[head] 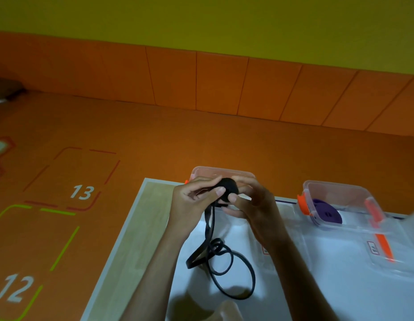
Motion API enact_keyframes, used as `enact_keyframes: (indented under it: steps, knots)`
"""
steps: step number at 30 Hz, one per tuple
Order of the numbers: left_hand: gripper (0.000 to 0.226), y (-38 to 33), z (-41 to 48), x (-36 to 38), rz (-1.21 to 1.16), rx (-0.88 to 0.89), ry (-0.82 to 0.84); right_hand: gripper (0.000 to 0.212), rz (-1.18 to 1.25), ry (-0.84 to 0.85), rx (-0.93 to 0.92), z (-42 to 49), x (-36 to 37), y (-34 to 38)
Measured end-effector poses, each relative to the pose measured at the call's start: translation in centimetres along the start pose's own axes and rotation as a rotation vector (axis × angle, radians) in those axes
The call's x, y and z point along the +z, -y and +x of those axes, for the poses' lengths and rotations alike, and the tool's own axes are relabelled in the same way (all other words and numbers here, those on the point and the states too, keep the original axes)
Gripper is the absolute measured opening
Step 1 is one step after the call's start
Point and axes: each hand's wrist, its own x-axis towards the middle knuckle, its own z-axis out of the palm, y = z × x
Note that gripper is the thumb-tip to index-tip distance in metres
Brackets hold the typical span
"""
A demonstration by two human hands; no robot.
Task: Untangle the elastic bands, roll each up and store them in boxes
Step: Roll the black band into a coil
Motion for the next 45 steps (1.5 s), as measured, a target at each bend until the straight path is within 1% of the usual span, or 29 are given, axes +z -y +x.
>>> enact_keyframes:
  steps: [3, 5, 8, 10, 13, 16, 17, 19, 21, 22, 24, 26, 30, 32, 35, 36, 39, 42, 45]
  knots:
    - [0.024, 0.1, -0.2, 0.2, 0.064, 0.030, -0.016, 0.019, -0.188, 0.028, 0.006, -0.1, -0.1, 0.0]
    - [0.019, 0.2, -0.4, 0.4, 0.059, 0.032, -0.045, 0.020, -0.262, 0.011, 0.001, -0.1, 0.0, 0.4]
    - [0.018, 0.3, -0.6, 0.9, 0.019, 0.019, -0.065, 0.030, -0.176, -0.043, -0.011, -0.1, 0.6, 0.9]
    - [0.019, 0.1, -0.7, 1.1, 0.007, 0.031, -0.068, 0.026, -0.103, -0.068, -0.018, 0.0, 0.8, 1.0]
    - [0.025, 0.0, -0.8, 0.9, 0.026, 0.074, -0.021, 0.015, -0.032, -0.080, -0.007, -0.1, 0.8, 0.8]
    - [0.027, 0.0, -0.9, 0.4, 0.087, 0.099, -0.023, 0.020, -0.006, -0.024, 0.018, -0.3, 1.0, 0.8]
    - [0.026, -0.1, -0.9, 0.3, 0.097, 0.094, -0.023, 0.024, -0.028, 0.012, 0.021, -0.3, 0.8, 0.9]
    - [0.024, -0.3, -1.0, 0.1, 0.104, 0.068, -0.022, 0.030, -0.173, 0.070, 0.027, 0.0, 0.1, 1.4]
    - [0.023, -0.3, -1.0, 0.2, 0.121, 0.041, -0.031, 0.025, -0.321, 0.083, 0.018, 0.4, -0.5, 1.7]
    - [0.023, -0.2, -1.0, 0.4, 0.125, 0.030, -0.042, 0.022, -0.339, 0.068, 0.007, 0.5, -0.7, 1.8]
    - [0.022, -0.1, -1.1, 0.8, 0.120, 0.027, -0.060, 0.024, -0.265, 0.019, -0.010, 0.7, -0.5, 1.9]
    - [0.021, -0.2, -1.1, 0.8, 0.107, 0.041, -0.027, 0.029, -0.134, -0.012, -0.018, 0.6, -0.2, 1.8]
    - [0.029, -0.7, -0.5, 0.0, 0.084, 0.089, 0.034, 0.026, -0.021, 0.050, -0.007, 0.5, 0.0, 1.7]
    - [0.029, -0.8, -0.3, -0.3, 0.095, 0.113, 0.051, 0.028, -0.029, 0.069, 0.012, 0.5, -0.1, 1.8]
    - [0.030, -0.6, -0.4, -0.3, 0.151, 0.118, 0.065, 0.020, -0.205, 0.065, 0.005, 0.7, -0.9, 1.8]
    - [0.031, -0.4, -0.5, -0.2, 0.170, 0.109, 0.057, 0.017, -0.232, 0.079, 0.017, 0.7, -1.2, 1.8]
    - [0.023, -0.1, -0.5, 0.0, 0.175, 0.084, -0.002, 0.025, -0.185, 0.097, 0.018, 0.8, -1.2, 2.1]
    - [0.016, -0.1, -0.5, 0.5, 0.115, 0.066, -0.046, 0.010, -0.145, 0.030, -0.078, 1.2, -1.3, 2.4]
    - [0.025, -0.8, -0.4, 0.9, 0.060, 0.093, 0.020, 0.003, 0.003, -0.005, -0.078, 0.9, -1.2, 2.1]
